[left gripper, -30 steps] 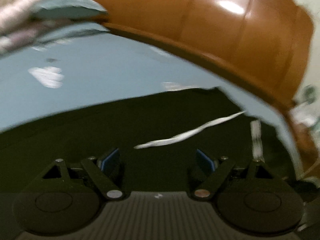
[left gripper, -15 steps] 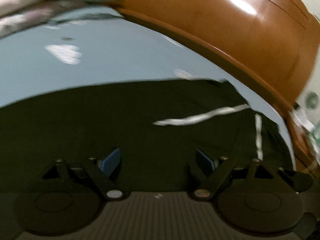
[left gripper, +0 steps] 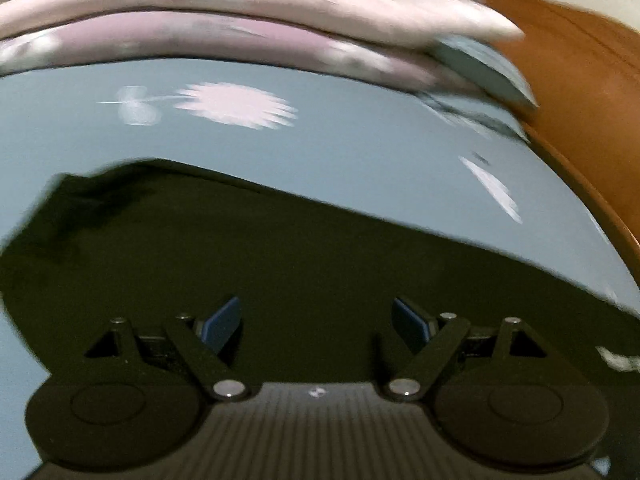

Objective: Fold clothes

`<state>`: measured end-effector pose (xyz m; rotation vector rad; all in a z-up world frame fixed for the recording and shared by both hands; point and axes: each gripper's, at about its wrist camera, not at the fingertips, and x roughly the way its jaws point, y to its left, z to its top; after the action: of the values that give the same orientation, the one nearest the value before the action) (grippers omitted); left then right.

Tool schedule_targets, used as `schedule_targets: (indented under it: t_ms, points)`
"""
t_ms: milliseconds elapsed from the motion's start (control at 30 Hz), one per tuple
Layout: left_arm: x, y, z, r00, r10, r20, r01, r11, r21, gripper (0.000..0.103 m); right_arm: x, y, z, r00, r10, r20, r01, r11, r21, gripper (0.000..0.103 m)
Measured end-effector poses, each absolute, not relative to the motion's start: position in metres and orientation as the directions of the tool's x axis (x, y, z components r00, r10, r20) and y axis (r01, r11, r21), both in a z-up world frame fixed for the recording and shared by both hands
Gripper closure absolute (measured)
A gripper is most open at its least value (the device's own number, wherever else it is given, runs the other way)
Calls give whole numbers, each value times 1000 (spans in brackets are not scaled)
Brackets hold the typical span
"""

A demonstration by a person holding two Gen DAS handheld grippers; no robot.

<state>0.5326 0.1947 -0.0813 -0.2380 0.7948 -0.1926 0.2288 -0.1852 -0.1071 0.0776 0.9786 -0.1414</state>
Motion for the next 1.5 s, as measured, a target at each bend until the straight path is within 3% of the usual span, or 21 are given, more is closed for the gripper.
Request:
schedule_targets:
  t_ms: [233, 400, 633, 1000, 1200, 1333, 1500]
  points:
    - [582, 243, -90, 686, -318, -654, 26, 910, -415, 20, 229, -184, -106, 542, -89, -835, 158, 988, -3, 0]
    - [604, 237, -98, 707, -318, -632, 49, 913, -404, 15, 229, -184, -106, 538, -89, -838, 158, 987, -3, 0]
    - [627, 240, -92, 713, -270, -647, 14, 928, -372, 14, 228, -185, -106, 539, -87, -838, 156, 988, -2, 0]
    - [530, 221, -65, 648, -393, -653, 199, 914, -353, 14, 229, -186, -107, 542, -85, -836, 154, 988, -1, 0]
    - [510, 232, -87, 611, -353, -708, 131, 928, -350, 15, 228, -184, -108, 545, -93, -833, 161, 987, -5, 0]
    - [507, 227, -75, 626, -275, -730, 93, 955, -280, 15, 227, -183, -108, 550, -95, -829, 163, 987, -5, 0]
    - [482, 172, -48, 648, -319, -691, 289, 943, -165, 14, 225, -182, -110, 564, -99, -820, 168, 986, -4, 0]
